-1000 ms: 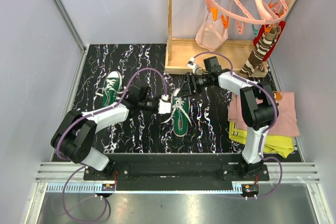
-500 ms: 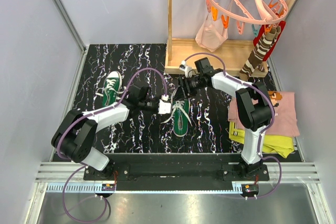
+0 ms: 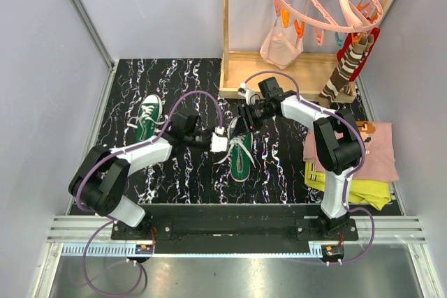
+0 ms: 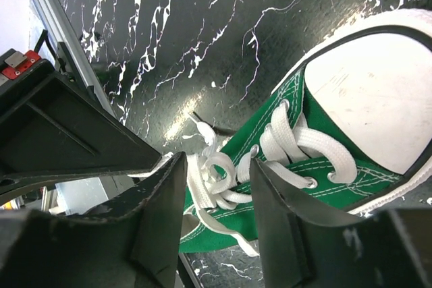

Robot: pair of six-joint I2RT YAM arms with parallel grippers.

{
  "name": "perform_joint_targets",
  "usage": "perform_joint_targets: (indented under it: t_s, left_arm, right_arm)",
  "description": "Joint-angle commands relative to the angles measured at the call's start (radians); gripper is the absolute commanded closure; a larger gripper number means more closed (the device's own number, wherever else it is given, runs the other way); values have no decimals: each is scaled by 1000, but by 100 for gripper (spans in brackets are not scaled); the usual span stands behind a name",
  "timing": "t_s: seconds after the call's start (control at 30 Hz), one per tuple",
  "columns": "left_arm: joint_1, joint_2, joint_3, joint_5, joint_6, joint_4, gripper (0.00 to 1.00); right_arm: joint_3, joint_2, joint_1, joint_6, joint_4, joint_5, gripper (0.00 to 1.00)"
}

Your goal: Tie the shoes

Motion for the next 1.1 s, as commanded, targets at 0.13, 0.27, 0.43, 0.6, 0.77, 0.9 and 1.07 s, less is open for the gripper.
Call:
perform_joint_targets:
  t_s: [0.13, 0.27, 0.43, 0.6, 0.77, 0.9, 1.07]
  left_arm:
    - [3, 5, 24, 32, 20, 34, 100]
    - [3, 4, 22, 32, 17, 33, 100]
    - [5, -4, 19, 32, 14, 31, 100]
    - [3, -24, 21, 21, -25, 25, 100]
    - [7, -27, 60, 4, -187, -36, 100]
    - [8, -16, 106, 0, -377, -58, 100]
    - [14, 15, 151, -37, -601, -67, 100]
  right_arm:
    - [50, -7, 11, -13, -13, 10, 62]
    - [56, -1, 11, -4, -12, 13, 66]
    - [65, 0, 11, 7, -15, 16, 94]
    - [9, -74, 4, 10, -19, 34, 100]
    - [-101, -158, -27, -2, -19, 37, 100]
    - [-151, -189, -53, -8, -16, 43, 100]
    - [-160, -195, -64, -27, -13, 60, 100]
